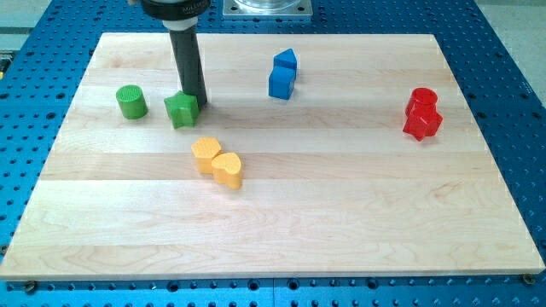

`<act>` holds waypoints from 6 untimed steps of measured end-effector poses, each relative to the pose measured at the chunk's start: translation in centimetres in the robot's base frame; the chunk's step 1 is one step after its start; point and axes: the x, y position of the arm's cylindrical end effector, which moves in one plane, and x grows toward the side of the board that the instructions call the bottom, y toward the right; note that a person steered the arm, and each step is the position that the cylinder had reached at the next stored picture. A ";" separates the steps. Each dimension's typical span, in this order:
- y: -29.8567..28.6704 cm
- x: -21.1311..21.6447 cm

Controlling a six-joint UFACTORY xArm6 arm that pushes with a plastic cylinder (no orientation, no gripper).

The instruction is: Place the green blocks parallel to each other

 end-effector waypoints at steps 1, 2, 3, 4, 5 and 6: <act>-4.7 -2.7; -11.4 -0.7; -15.7 -1.6; -18.9 0.3; -13.4 1.8; -4.0 0.0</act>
